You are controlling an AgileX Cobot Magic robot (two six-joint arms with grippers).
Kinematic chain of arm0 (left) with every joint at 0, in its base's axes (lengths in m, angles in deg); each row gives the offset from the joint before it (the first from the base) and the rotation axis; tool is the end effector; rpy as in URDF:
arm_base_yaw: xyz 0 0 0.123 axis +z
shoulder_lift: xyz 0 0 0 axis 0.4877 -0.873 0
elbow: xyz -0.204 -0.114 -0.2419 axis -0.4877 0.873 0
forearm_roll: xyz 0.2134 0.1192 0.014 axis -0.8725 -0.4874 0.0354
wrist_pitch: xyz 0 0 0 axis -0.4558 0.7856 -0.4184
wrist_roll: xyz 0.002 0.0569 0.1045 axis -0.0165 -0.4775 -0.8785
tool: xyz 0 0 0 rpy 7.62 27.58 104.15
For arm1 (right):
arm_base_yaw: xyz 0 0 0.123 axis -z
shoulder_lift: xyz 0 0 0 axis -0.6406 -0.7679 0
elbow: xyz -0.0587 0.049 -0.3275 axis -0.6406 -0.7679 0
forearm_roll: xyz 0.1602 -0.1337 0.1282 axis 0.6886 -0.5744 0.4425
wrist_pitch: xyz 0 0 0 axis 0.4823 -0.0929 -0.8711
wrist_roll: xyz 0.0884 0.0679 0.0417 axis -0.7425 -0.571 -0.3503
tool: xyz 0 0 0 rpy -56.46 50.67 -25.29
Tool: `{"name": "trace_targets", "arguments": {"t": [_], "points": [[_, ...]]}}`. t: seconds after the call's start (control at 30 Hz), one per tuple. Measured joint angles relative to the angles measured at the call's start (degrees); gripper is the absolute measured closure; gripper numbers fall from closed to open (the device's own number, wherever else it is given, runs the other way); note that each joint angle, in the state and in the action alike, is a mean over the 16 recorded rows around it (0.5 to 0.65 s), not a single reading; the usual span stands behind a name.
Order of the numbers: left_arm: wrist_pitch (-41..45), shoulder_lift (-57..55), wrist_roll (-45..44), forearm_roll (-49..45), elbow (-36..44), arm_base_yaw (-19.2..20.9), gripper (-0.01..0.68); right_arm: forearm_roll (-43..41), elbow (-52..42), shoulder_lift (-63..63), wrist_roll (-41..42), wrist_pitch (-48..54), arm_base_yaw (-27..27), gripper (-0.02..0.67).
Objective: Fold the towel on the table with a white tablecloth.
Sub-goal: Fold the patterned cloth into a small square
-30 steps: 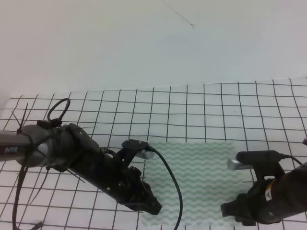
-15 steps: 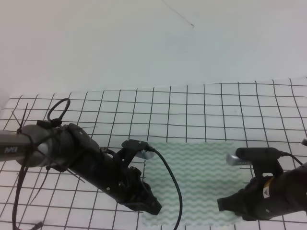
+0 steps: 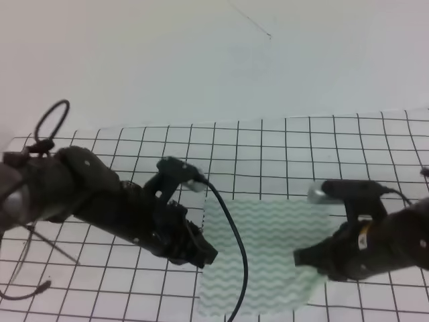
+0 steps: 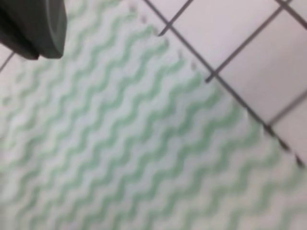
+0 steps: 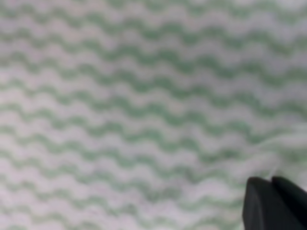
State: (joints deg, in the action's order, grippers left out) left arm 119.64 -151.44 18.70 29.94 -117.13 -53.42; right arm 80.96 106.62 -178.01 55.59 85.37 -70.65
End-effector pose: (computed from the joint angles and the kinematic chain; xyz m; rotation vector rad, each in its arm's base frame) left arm 0.2861 -0.2002 0.2315 0.9578 2.4634 -0.8533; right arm 0.2668 0.1621 0.1928 -0.1153 2.6691 0.3642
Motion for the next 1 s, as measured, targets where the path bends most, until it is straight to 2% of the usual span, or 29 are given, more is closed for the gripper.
{"name": "trace_targets", "arguments": {"t": [0.4,0.7,0.83,1.0], "points": [[1.4,10.5,1.9,-2.7,0.0,0.2,0.672,-0.2,4.8,-0.6,3.0,2.0,6.9,0.652],[3.0,12.5,2.3,-3.5,0.0,0.2,0.672,-0.2,8.5,-3.8,5.7,1.8,8.0,0.647],[3.5,12.6,2.3,-3.8,0.0,0.2,0.672,-0.2,10.4,-5.6,7.0,1.8,8.1,0.608],[3.7,12.6,2.5,-4.7,0.0,0.2,0.672,-0.2,12.5,-7.0,9.8,2.3,8.2,0.513]]}}
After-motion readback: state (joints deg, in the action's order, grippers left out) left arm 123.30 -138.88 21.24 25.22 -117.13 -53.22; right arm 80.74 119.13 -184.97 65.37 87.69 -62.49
